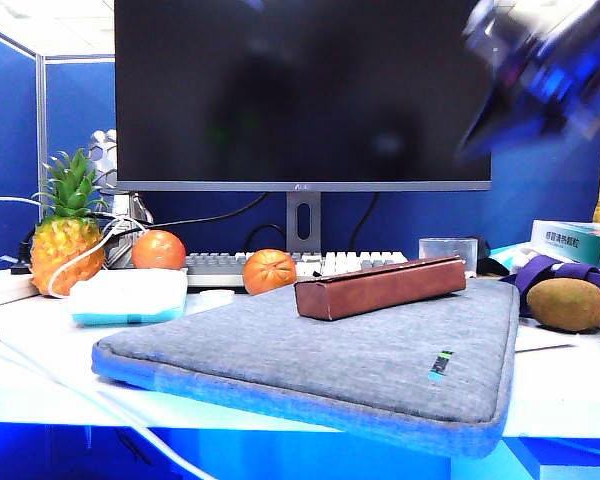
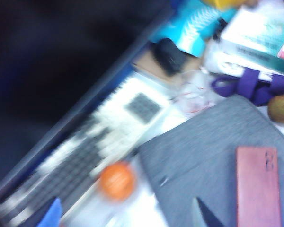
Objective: Close the glasses case.
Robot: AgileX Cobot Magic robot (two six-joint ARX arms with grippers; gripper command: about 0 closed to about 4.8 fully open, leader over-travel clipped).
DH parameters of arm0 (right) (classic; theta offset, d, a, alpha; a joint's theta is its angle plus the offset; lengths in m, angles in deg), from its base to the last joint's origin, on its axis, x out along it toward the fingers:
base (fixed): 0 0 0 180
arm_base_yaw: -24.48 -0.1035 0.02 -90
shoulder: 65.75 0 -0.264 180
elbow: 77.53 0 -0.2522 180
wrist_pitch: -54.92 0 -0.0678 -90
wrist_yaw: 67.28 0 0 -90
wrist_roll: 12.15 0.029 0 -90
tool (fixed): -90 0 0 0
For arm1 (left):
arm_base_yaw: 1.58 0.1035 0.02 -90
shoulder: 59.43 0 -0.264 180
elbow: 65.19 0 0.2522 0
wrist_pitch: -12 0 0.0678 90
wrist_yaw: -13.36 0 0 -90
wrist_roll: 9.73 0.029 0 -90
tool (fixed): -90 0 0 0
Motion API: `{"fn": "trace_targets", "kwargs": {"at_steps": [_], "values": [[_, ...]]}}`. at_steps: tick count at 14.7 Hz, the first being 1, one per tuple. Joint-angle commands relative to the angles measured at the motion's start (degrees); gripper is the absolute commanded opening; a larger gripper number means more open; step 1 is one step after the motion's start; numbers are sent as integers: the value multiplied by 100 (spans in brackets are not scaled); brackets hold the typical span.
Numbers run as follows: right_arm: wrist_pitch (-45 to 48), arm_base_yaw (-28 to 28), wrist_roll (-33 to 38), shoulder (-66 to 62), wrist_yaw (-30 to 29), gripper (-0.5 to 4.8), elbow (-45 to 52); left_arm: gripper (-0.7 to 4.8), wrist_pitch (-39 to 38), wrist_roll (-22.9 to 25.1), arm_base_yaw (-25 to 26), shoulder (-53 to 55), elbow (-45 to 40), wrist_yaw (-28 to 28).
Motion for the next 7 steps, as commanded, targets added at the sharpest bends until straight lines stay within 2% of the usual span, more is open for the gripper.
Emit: {"fn": "trace_targets", "kwargs": {"at_steps": [1, 4, 7], "values": [[396, 461, 96, 855, -118, -1, -28, 363, -208, -4, 33, -1058, -634, -898], [315, 1095, 98, 2087, -118, -1, -17, 363, 616, -72, 35, -2706, -2396, -1937], [83, 1191, 55, 3012, -116, -1, -4, 362, 2164, -153, 35, -4944, -4809, -2406]]}}
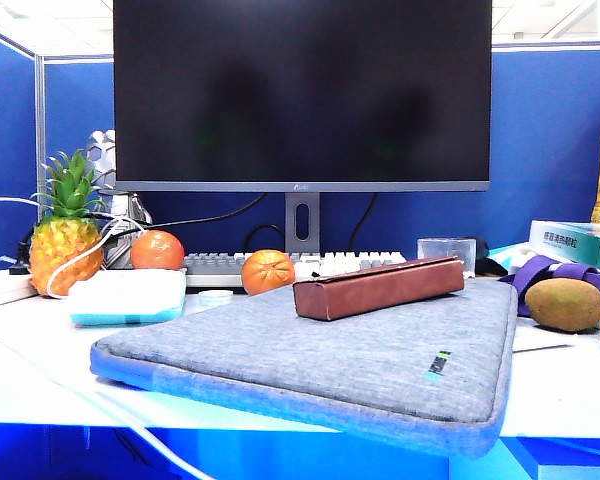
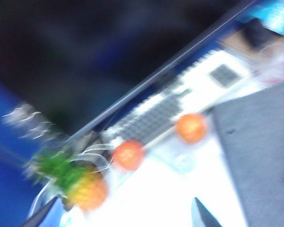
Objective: Close the glasses case.
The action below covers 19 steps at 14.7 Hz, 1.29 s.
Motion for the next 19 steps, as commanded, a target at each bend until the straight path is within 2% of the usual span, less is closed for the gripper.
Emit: {"fn": "trace_targets", "kwargs": {"at_steps": [1, 2, 3, 5, 6, 9, 10, 11, 14, 15, 18, 19], "values": [[-136, 0, -184, 660, -26, -1, 59, 362, 1493, -243, 0, -1908, -1928, -573], [0, -11, -520, 984, 70, -1, 254, 362, 1814, -315, 0, -2787, -2658, -833], [337, -9, -568, 1394, 260, -1, 562, 362, 1893, -321, 0, -3493, -3112, -920], [942, -11, -546, 2262, 623, -1, 1274, 362, 1856, -463, 0, -4315, -3560, -1259], [1379, -11, -175, 2962, 625, 0, 1919, 362, 1569, -531, 0, -4616, -3674, -1556], [1596, -11, 723, 4649, 791, 16, 3340, 362, 699, -1117, 0, -4734, -3722, -1574], [1709, -11, 1241, 4811, 730, 29, 3711, 362, 750, -1292, 0, -4756, -3943, -1550], [1657, -17, 1652, 4697, 560, 71, 3928, 362, 890, -1528, 0, -4791, -4256, -1394], [1508, -131, 1773, 4739, 575, 77, 4457, 362, 1622, -2072, -4, -4885, -5259, -1250], [1497, -188, 1777, 4739, 579, 77, 4610, 362, 2087, -2186, -4, -4881, -5654, -1104], [1423, -310, 1773, 4739, 599, 77, 4865, 362, 2990, -2188, -4, -4889, -6585, -455], [1423, -326, 1775, 4739, 621, 77, 4977, 362, 3477, -2079, -4, -4887, -6953, -50]]}}
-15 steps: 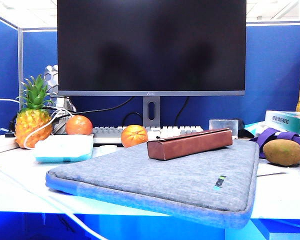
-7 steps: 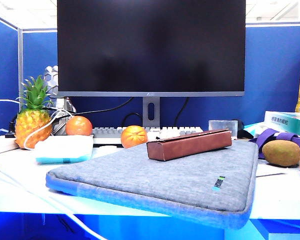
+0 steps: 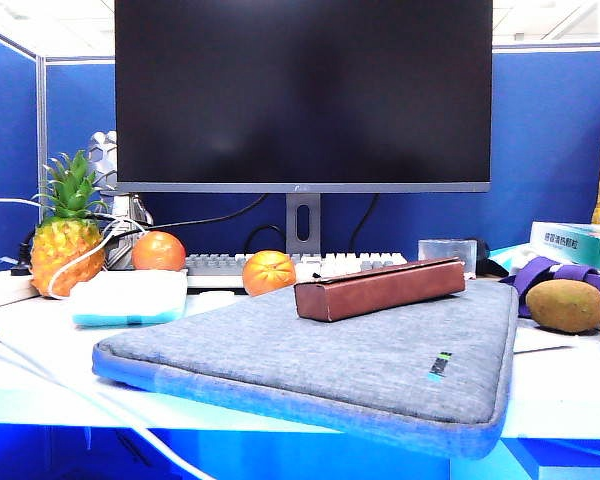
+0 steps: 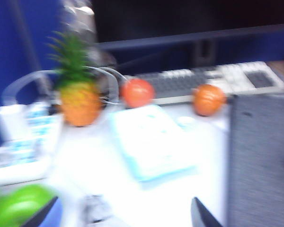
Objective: Close the glasses case.
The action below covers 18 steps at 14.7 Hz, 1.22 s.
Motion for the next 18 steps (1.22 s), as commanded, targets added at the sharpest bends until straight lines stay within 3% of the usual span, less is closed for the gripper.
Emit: {"fn": "trace_targets", "kwargs": {"at_steps": [1, 3, 7, 9, 10, 11, 18], "values": [[96, -20, 26, -2, 20, 77, 240, 362, 1239, 319, -2, 0, -769, 918], [-11, -26, 35, -2, 26, 77, 380, 362, 1602, 575, -2, 0, -1213, 957], [-586, -39, 68, -4, 146, 76, 393, 362, 1482, 535, 0, 9, -1722, 966], [-579, -39, 337, -2, 151, 77, 396, 363, 1488, 278, 0, 9, -1722, 962], [-573, -39, 588, -2, 243, 76, 393, 364, 1327, -219, 0, 9, -1722, 960], [-627, -39, 833, -2, 251, 77, 393, 364, 1172, -424, 0, 9, -1722, 962], [-629, -44, 881, -2, 212, 76, 393, 364, 1102, -431, 0, 9, -1722, 962]]}}
